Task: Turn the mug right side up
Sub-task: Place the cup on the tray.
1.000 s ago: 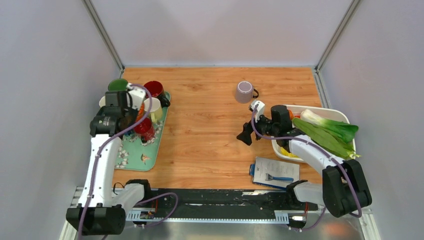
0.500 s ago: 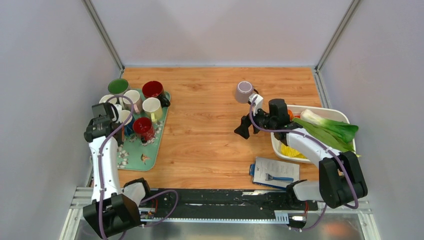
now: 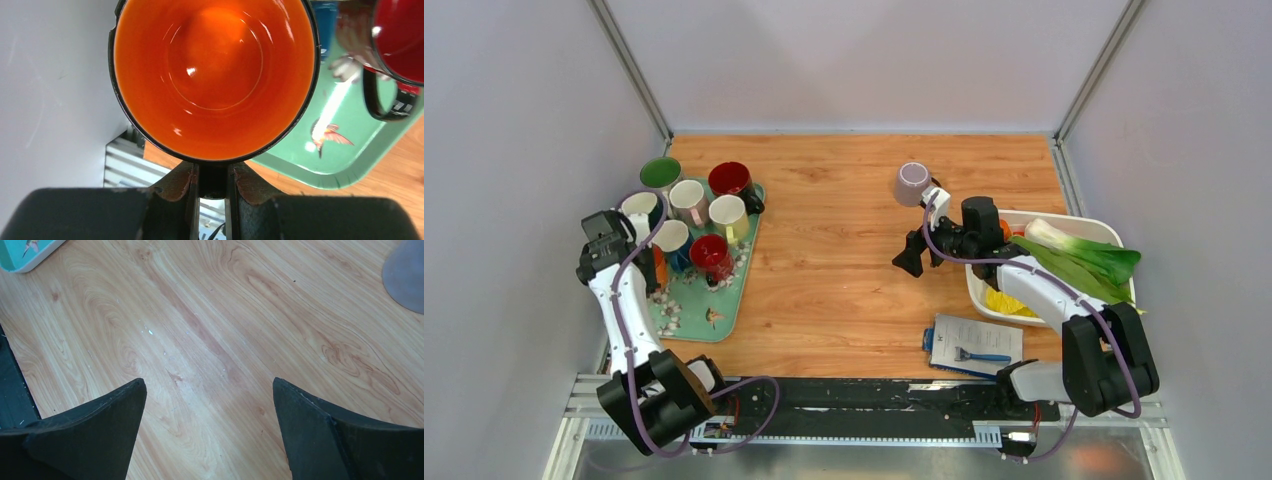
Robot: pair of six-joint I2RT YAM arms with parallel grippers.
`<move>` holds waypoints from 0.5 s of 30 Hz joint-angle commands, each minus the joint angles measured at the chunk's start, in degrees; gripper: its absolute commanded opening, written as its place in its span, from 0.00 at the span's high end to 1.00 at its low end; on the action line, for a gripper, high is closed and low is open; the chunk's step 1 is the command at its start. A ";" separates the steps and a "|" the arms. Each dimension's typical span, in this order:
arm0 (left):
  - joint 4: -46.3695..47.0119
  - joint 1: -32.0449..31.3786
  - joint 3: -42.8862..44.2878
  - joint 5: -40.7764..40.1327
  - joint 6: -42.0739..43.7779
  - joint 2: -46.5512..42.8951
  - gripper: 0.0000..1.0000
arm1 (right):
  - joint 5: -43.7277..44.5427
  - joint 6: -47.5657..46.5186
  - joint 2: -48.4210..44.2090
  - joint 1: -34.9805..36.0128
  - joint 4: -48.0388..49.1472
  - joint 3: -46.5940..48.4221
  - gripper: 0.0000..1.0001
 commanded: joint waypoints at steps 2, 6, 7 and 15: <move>0.53 0.42 -0.66 10.39 6.44 -1.03 1.00 | -0.64 -0.34 -1.15 -0.27 1.63 -0.23 0.00; 1.36 0.54 -3.58 12.70 11.63 -0.60 1.00 | -0.68 -0.42 -0.68 -0.24 1.57 0.11 0.00; 1.59 0.62 -4.06 12.28 12.29 -0.29 1.00 | -0.63 -0.50 -0.59 -0.26 1.57 0.24 0.00; 5.23 3.45 -8.50 9.60 14.61 0.85 1.00 | -0.54 -1.12 -0.60 -0.22 1.66 -0.38 0.00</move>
